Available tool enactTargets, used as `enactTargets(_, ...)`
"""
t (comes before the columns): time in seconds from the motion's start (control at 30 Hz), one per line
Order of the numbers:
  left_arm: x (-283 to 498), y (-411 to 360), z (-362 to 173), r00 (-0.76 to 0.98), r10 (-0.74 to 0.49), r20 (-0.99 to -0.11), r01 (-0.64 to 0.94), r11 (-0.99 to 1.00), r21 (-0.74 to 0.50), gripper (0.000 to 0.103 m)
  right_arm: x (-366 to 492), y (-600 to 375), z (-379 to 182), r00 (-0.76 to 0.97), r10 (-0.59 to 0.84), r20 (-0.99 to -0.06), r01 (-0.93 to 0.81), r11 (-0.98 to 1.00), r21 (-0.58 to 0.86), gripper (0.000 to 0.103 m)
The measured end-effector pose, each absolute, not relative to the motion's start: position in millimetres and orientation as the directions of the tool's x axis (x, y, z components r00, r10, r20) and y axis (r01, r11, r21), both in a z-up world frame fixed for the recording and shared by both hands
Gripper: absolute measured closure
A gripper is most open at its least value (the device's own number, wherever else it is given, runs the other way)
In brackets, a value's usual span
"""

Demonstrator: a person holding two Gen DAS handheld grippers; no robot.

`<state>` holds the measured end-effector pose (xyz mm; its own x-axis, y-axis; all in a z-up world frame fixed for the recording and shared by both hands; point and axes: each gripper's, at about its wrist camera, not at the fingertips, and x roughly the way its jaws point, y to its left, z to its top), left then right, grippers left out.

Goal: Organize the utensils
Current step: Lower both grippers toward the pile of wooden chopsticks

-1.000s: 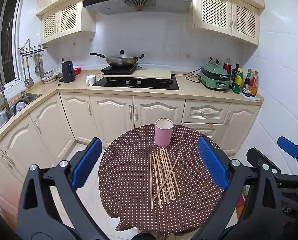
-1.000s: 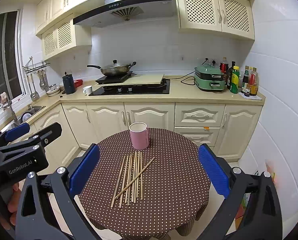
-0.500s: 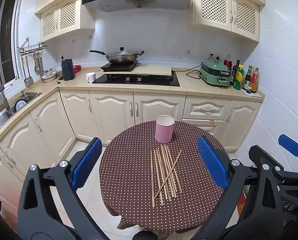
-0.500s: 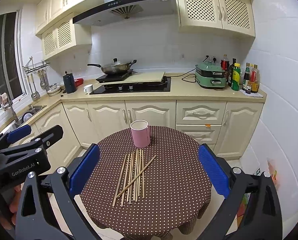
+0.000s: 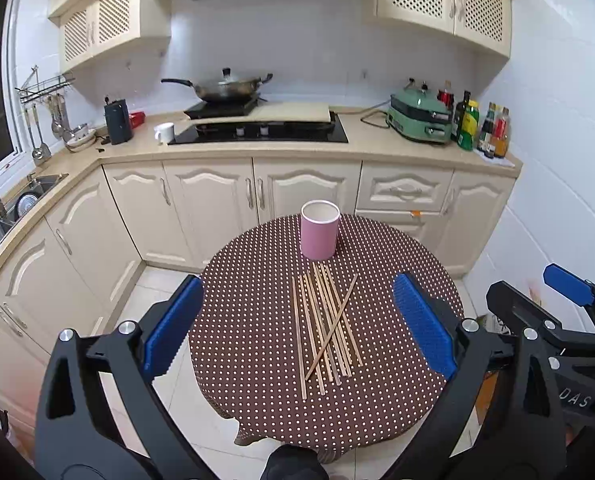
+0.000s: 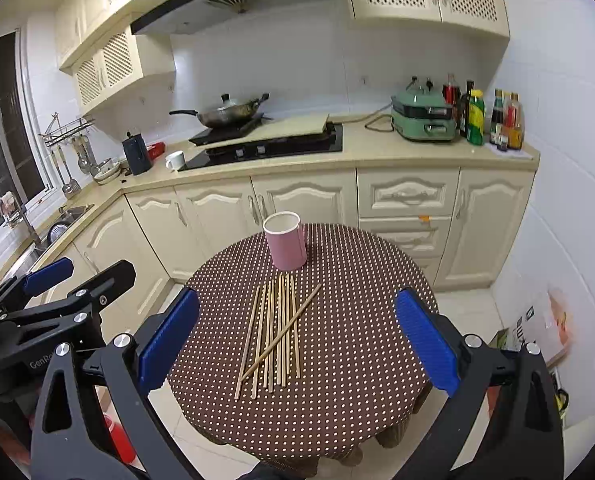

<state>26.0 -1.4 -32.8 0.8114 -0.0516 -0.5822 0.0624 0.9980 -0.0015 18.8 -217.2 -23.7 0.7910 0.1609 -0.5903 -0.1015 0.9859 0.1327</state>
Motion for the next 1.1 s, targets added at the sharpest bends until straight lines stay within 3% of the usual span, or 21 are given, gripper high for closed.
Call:
enactTargets(0.63, 106.7, -16.1, -93.0, 0.638, -0.140, -0.757, 0.194, 0.981, -0.018, 0.009, 76.8, -246.0, -86.0, 0.615, 0.193, -0.765, 0.053, 0.957, 0.285, 0.013)
enactTargets(1.1, 203.1, -42.6, -169.6, 0.415, -0.256, -0.873, 0.353, 0.930, -0.104, 0.022, 131.3, -252.9, -145.4, 0.494, 0.185, -0.850, 0.207, 0.924, 0.322, 0.027)
